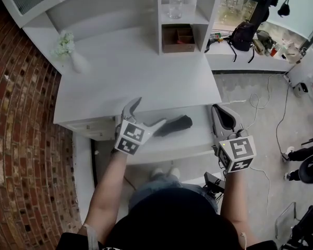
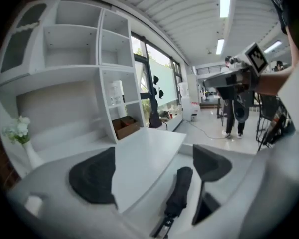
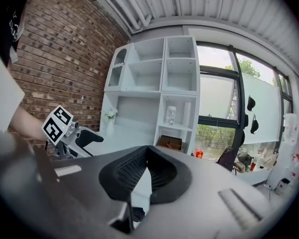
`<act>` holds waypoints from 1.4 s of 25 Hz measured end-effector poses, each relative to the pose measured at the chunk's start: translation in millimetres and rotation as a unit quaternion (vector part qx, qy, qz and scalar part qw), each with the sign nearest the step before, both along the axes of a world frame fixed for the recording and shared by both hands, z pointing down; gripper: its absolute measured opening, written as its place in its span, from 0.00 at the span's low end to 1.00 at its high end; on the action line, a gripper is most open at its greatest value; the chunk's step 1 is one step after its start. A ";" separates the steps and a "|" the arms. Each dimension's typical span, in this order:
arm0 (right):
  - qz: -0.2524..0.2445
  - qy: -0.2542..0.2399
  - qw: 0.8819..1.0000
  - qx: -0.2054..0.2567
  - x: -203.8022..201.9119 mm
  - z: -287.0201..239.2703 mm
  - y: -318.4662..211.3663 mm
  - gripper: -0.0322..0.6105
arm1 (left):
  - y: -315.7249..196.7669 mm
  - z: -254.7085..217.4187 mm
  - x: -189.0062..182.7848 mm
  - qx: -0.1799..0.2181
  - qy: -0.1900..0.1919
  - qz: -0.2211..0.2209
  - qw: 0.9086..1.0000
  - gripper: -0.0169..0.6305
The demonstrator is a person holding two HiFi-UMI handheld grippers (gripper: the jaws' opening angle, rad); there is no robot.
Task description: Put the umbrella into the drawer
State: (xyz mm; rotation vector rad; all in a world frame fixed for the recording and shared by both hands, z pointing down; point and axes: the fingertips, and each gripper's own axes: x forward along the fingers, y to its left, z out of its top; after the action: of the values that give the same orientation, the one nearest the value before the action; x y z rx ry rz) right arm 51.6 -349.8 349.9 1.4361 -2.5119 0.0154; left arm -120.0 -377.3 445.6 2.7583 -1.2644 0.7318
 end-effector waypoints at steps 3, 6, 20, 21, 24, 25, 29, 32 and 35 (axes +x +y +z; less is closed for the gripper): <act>0.000 0.002 1.000 0.018 -4.8 -14.6 1.3 0.06 | 2.2 -26.1 -16.2 0.026 0.041 -0.033 0.998 0.77; -0.003 0.001 0.999 0.041 -11.3 -30.8 3.0 0.06 | 3.9 -53.0 -35.1 0.055 0.077 -0.062 0.994 0.76; -0.014 -0.031 0.994 0.099 -27.2 -72.9 -1.6 0.06 | 18.3 -157.7 -88.6 0.197 0.130 -0.121 0.964 0.60; -0.013 -0.033 0.994 0.102 -26.4 -75.1 -1.6 0.06 | 20.3 -162.8 -88.8 0.204 0.132 -0.120 0.963 0.57; -0.014 -0.034 0.992 0.118 -23.4 -84.3 0.0 0.06 | 27.5 -179.2 -88.7 0.225 0.144 -0.117 0.957 0.45; -0.015 -0.035 0.992 0.124 -22.7 -88.4 1.0 0.06 | 30.0 -184.9 -89.2 0.233 0.149 -0.117 0.954 0.39; -0.011 -0.042 0.989 0.140 -22.0 -104.3 3.5 0.06 | 39.5 -206.1 -91.8 0.276 0.157 -0.121 0.941 0.11; -0.009 -0.046 0.988 0.148 -22.1 -110.2 4.0 0.06 | 43.9 -213.4 -88.5 0.296 0.153 -0.114 0.936 0.02; -0.009 -0.044 0.987 0.153 -21.4 -112.6 4.5 0.06 | 45.8 -215.2 -84.6 0.301 0.145 -0.108 0.936 0.02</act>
State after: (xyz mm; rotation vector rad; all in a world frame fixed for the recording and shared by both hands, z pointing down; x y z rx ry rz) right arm 30.2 -345.3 237.2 1.5531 -2.6887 -0.3314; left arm -204.6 -331.6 230.5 2.9059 -1.9270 -0.1118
